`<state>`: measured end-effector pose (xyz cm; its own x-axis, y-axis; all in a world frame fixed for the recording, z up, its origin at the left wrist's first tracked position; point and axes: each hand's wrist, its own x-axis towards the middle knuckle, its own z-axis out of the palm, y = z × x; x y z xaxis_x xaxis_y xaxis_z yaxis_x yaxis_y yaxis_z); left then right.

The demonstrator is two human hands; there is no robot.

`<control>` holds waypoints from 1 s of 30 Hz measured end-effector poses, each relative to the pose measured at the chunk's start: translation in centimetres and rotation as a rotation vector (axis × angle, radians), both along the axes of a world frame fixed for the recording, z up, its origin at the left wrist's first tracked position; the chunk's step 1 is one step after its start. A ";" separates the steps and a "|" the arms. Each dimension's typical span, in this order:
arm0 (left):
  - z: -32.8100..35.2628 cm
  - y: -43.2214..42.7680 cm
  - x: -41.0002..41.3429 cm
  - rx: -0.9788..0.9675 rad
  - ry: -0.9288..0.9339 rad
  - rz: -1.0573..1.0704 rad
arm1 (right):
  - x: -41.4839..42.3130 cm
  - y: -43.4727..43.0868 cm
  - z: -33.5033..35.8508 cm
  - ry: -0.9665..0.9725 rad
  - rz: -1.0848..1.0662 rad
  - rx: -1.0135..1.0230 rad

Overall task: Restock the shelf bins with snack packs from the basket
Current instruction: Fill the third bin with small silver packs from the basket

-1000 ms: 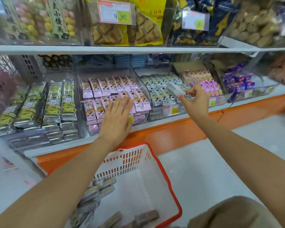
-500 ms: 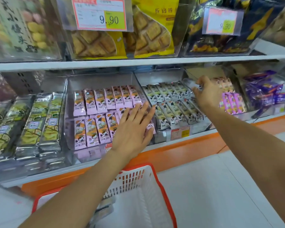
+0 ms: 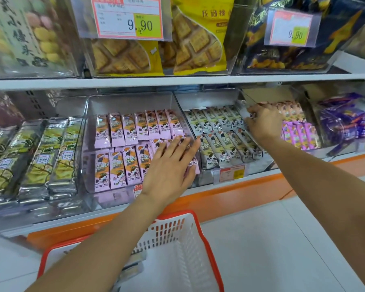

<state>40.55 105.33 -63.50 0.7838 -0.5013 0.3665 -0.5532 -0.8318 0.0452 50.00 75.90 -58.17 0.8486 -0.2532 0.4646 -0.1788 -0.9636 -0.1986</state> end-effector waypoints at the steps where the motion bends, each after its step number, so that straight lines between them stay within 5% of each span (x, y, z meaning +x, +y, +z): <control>1: 0.0 0.0 0.0 0.002 0.003 -0.002 | -0.3 -0.1 0.1 -0.006 0.006 0.025; 11: 1.1 1.1 -3.0 -0.029 -0.135 -0.051 | -8.8 6.3 0.3 -0.106 0.387 0.366; 17: -3.8 5.6 -8.2 0.023 -0.258 -0.124 | -15.7 14.6 -2.1 -0.037 0.718 0.608; 30: -16.4 17.2 -12.1 0.188 0.229 0.207 | -22.6 23.2 -22.3 0.522 0.702 0.558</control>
